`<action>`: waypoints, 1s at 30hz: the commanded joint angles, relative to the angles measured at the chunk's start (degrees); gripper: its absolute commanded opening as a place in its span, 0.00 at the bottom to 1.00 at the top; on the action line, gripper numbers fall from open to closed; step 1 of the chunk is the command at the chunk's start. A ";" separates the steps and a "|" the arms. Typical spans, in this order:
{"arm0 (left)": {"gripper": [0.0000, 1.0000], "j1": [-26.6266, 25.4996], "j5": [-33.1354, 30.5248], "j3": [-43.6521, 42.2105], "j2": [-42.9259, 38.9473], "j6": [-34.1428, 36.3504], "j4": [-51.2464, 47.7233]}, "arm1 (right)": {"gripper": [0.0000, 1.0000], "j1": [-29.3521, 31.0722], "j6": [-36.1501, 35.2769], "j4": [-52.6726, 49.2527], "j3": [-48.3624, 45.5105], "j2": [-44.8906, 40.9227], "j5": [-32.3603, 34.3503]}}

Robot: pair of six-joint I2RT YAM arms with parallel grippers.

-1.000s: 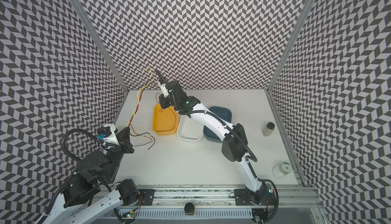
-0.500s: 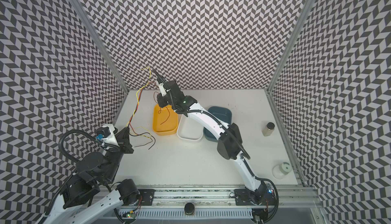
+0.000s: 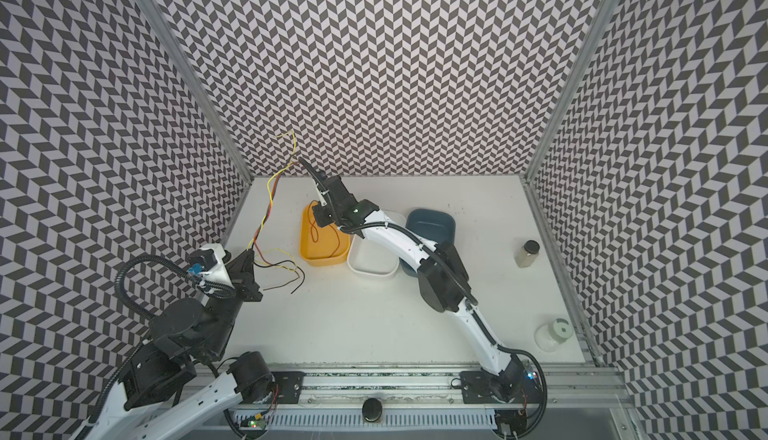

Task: Untangle the cables
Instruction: 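Lower the red wire into the yellow tub with the right gripper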

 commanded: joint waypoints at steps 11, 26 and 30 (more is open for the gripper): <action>0.00 0.48 0.09 -0.54 -0.25 0.13 1.96 | 0.13 0.43 3.51 -5.90 -2.16 -0.17 2.25; 0.00 0.84 0.68 -0.37 0.48 -0.08 1.86 | 0.00 -0.19 2.69 -8.13 -0.84 -0.04 0.54; 0.00 0.85 0.77 -0.41 0.57 -0.08 1.85 | 0.00 -0.26 2.49 -6.71 0.63 1.15 0.32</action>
